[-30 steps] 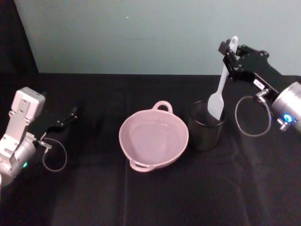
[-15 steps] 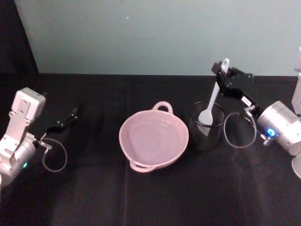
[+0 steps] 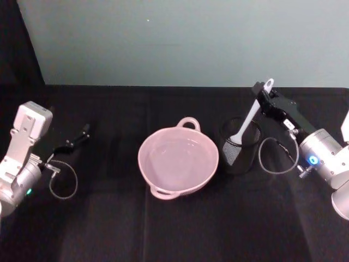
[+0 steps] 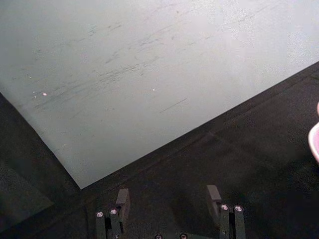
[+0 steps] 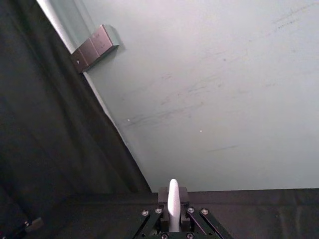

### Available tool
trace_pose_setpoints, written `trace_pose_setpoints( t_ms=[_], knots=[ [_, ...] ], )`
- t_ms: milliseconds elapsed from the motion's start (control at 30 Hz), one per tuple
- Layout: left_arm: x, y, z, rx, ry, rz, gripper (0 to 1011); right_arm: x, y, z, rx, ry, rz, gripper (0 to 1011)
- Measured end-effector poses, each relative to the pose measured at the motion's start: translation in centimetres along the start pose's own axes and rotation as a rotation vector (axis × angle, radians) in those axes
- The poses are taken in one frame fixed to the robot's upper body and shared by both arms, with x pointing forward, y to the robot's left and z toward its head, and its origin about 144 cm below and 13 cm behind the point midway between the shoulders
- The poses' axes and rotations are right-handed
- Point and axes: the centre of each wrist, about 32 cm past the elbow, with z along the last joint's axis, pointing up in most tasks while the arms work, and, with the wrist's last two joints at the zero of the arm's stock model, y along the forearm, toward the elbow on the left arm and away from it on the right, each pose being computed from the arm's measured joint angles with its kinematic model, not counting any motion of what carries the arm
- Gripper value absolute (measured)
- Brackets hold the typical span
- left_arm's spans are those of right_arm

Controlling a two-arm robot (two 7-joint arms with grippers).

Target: Use the one hand to pick up the spoon and stir the clear water in the bowl.

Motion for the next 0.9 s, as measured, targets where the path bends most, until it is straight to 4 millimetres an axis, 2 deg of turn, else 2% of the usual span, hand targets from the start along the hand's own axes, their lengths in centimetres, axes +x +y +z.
trace_pose_setpoints(
  t_ms=[500, 900],
  knots=[
    [0.0, 0.0, 0.0, 0.000, 0.000, 0.000, 1011, 0.7, -0.6, -1.0, -0.003, 0.084, -0.023, 122],
    [0.0, 0.0, 0.0, 0.000, 0.000, 0.000, 1011, 0.8, -1.4, -1.4, 0.000, 0.087, -0.053, 449]
  ],
)
